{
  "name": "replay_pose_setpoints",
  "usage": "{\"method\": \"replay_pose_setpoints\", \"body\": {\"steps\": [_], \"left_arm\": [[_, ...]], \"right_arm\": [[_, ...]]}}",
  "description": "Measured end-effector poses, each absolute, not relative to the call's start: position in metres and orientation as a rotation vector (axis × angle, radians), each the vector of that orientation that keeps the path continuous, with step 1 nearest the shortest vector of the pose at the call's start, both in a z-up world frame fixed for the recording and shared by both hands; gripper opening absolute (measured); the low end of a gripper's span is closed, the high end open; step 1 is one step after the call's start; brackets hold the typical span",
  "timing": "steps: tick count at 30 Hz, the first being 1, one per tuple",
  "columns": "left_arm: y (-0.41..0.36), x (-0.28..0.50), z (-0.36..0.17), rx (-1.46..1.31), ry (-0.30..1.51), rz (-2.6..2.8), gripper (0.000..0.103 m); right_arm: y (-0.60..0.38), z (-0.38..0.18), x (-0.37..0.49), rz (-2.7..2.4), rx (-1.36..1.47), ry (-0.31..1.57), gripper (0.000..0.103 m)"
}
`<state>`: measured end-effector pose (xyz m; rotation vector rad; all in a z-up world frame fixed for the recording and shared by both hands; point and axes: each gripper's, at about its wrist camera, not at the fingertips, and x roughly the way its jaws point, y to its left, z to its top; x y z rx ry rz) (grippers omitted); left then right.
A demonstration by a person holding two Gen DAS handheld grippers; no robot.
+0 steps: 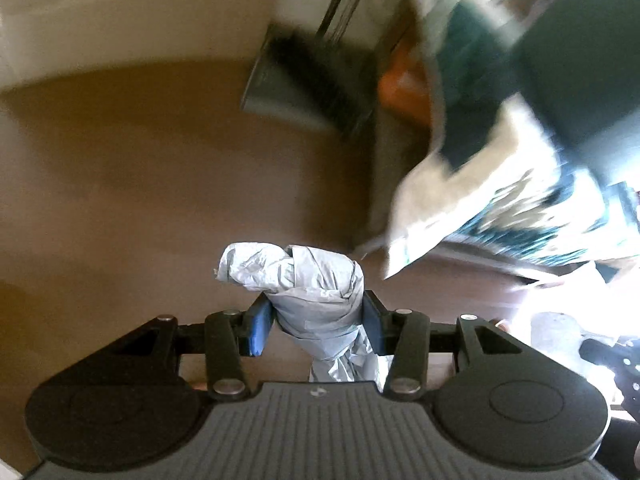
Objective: Collect trash
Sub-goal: 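Carry the grey bag and white tissue up to the teal bin with both tools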
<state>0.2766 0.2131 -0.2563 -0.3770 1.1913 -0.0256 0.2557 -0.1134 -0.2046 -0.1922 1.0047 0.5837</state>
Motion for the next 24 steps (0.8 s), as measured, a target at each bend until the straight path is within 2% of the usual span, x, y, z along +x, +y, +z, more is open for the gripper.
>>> {"method": "replay_pose_setpoints", "body": {"steps": [7, 15, 24], "left_arm": [[0.176, 0.256, -0.142, -0.294, 0.981, -0.084, 0.046], [0.121, 0.235, -0.032, -0.211, 0.804, -0.152, 0.046], [0.061, 0.221, 0.051, -0.088, 0.656, -0.214, 0.046]], "right_arm": [[-0.141, -0.115, 0.23, 0.567, -0.138, 0.837, 0.0], [-0.17, -0.039, 0.208, 0.544, -0.12, 0.667, 0.0], [-0.2, 0.03, 0.212, 0.506, -0.102, 0.477, 0.0]]}}
